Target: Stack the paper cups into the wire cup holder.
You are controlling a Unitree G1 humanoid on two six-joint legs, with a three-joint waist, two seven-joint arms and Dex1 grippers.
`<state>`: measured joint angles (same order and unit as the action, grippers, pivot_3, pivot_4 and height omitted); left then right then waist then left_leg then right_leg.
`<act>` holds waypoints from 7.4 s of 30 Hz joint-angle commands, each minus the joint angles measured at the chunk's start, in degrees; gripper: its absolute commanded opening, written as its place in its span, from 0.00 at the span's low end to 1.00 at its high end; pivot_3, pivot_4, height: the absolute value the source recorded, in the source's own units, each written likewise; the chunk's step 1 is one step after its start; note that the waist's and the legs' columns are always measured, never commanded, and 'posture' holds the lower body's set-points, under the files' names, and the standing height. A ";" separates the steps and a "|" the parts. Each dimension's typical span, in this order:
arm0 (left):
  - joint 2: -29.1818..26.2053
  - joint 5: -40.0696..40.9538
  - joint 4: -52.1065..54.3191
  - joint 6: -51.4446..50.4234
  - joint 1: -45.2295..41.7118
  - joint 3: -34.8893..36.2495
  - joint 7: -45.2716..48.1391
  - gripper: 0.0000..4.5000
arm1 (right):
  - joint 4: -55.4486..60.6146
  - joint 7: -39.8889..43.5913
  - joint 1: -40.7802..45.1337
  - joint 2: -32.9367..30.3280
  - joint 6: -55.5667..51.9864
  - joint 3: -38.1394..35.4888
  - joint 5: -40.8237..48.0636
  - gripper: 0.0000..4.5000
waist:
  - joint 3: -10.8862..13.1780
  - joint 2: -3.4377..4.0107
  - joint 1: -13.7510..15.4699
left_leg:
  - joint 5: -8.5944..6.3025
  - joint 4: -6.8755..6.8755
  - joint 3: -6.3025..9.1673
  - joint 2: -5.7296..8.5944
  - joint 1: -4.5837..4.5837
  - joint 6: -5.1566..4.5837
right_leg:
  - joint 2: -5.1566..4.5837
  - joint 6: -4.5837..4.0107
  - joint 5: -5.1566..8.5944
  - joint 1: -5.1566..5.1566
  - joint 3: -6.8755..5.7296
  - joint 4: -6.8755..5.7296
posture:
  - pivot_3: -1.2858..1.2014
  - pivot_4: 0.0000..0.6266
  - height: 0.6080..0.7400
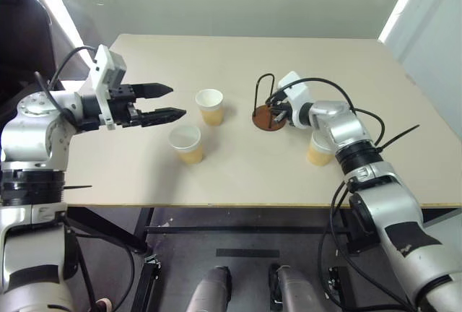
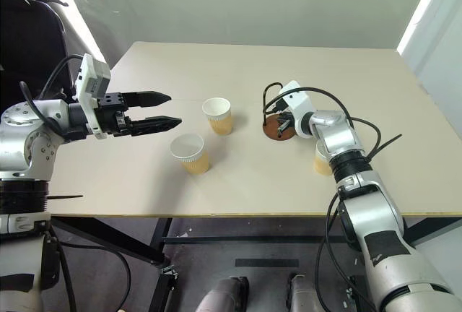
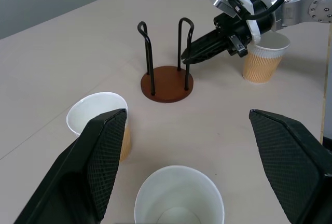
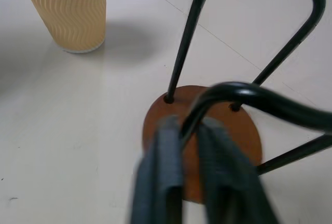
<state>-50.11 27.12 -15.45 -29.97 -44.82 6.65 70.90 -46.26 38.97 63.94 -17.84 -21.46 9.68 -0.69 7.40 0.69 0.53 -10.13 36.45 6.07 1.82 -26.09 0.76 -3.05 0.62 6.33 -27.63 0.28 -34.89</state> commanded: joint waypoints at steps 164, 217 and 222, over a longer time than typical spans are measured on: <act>20.69 -50.79 -59.28 54.27 -35.89 -24.70 -17.00 0.01 | 43.16 28.14 -5.35 -27.83 -17.01 -1.70 19.20 0.66 | 0.06 -0.13 1.07 | 0.28 1.60 -0.25 0.38 -0.90 -1.60 | -0.17 1.31 -0.22 0.01 0.07 -0.01 | 0.52 0.24 1.00; 8.57 2.89 -24.18 22.93 -44.22 -45.58 21.60 0.01 | 57.09 30.07 -15.93 -34.28 -15.27 -5.04 19.05 0.66 | 0.10 -0.08 0.90 | -0.27 2.40 -0.56 0.37 -1.10 -2.17 | -0.26 2.08 0.00 0.14 0.50 0.00 | 0.52 0.24 1.00; 8.31 3.31 -24.90 24.07 -44.07 -47.45 21.60 0.01 | 56.90 29.64 -15.90 -34.29 -15.24 -4.84 19.32 0.66 | 0.10 -0.08 0.99 | -0.28 2.43 -0.55 0.42 -1.15 -2.17 | -0.22 2.08 0.01 0.15 0.50 0.02 | 0.52 0.24 1.00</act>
<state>-41.57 29.58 -41.03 -6.79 -88.36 -41.02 90.56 9.25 69.02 47.65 -51.36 -36.81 7.16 17.87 7.51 0.61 1.52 -10.42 38.90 5.56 2.22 -27.27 -1.41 -3.31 2.71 6.34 -27.49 0.80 -34.86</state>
